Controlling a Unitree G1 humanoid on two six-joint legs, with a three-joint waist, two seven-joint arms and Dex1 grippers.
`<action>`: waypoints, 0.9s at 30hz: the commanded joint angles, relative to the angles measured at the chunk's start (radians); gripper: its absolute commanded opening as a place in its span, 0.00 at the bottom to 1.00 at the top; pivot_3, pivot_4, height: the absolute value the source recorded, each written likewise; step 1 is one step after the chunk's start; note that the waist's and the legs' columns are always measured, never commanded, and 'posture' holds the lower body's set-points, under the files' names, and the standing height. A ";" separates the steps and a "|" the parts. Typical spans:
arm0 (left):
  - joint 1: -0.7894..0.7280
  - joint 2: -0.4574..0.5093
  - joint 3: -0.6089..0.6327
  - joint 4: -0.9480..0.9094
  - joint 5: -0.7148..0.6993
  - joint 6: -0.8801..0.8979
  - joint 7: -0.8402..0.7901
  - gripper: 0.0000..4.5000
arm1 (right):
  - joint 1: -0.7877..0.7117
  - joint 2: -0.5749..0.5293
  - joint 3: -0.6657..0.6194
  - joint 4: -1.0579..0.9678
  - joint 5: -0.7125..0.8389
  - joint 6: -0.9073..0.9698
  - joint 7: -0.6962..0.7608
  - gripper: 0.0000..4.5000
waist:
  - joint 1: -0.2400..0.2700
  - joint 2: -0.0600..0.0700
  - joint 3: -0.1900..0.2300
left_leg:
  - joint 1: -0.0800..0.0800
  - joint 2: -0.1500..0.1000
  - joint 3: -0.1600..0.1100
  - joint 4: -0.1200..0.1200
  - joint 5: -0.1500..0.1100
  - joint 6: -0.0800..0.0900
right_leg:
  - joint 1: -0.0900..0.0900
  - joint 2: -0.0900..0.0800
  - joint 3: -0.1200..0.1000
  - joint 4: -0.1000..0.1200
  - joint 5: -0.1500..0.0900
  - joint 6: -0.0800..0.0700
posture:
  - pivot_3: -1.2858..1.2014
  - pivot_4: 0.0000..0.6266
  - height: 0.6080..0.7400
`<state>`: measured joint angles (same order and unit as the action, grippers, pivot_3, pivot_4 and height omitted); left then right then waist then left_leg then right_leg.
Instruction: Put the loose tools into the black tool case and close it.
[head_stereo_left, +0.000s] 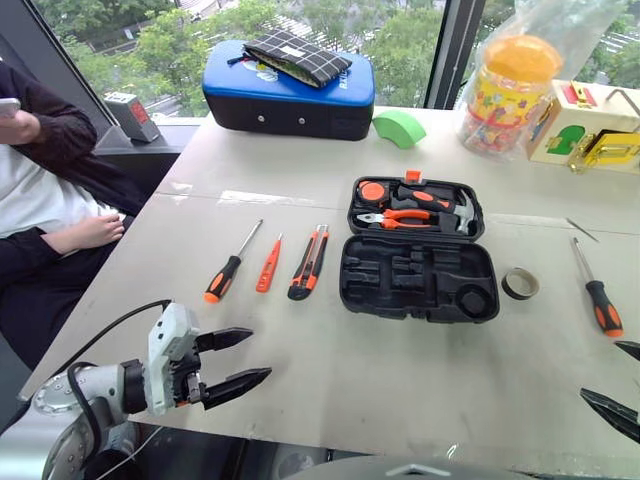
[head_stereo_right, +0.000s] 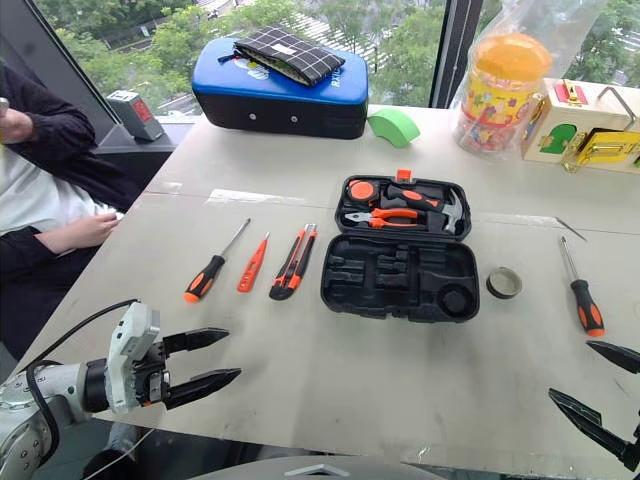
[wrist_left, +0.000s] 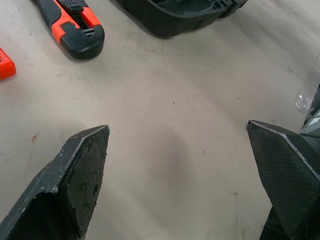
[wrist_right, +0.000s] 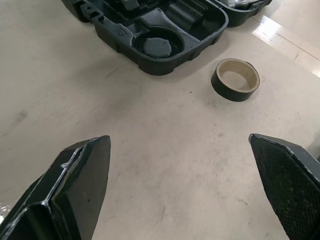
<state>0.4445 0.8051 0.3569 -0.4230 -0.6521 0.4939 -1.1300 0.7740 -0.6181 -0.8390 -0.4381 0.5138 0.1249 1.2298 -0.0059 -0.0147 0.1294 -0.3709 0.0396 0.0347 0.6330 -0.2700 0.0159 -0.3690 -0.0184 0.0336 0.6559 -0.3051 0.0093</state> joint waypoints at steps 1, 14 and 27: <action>-0.037 -0.078 0.015 -0.002 0.001 -0.032 0.099 0.99 | -0.031 0.016 0.007 -0.033 0.020 -0.023 -0.050 1.00 | 0.000 0.000 0.000 | 0.000 0.000 0.000 0.000 0.000 0.000 | 0.000 0.000 0.000 0.000 0.000 0.000 | 0.52 0.24 1.00; -0.360 -0.195 0.070 0.029 0.157 0.223 0.761 0.99 | -0.290 -0.057 0.218 -0.295 0.219 0.131 -0.217 1.00 | 0.000 -0.005 -0.003 | -0.003 -0.001 -0.003 0.005 0.001 0.000 | 0.001 0.001 -0.006 0.003 0.003 0.005 | 0.52 0.24 1.00; -0.431 -0.180 -0.072 0.177 0.229 0.194 0.680 0.29 | -0.406 -0.123 0.325 -0.323 0.221 0.162 -0.251 1.00 | 0.012 -0.007 -0.004 | 0.003 -0.001 -0.005 0.004 0.000 0.000 | 0.007 -0.002 -0.008 0.002 0.003 0.004 | 0.52 0.24 1.00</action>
<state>0.0285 0.6318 0.2739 -0.2491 -0.4062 0.7129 -0.4230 0.3657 -0.7429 -0.5074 -0.7408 0.7313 0.2995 0.9871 0.0058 -0.0222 0.1250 -0.3682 0.0386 0.0299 0.6371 -0.2695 0.0157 -0.3621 -0.0207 0.0253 0.6583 -0.3026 0.0133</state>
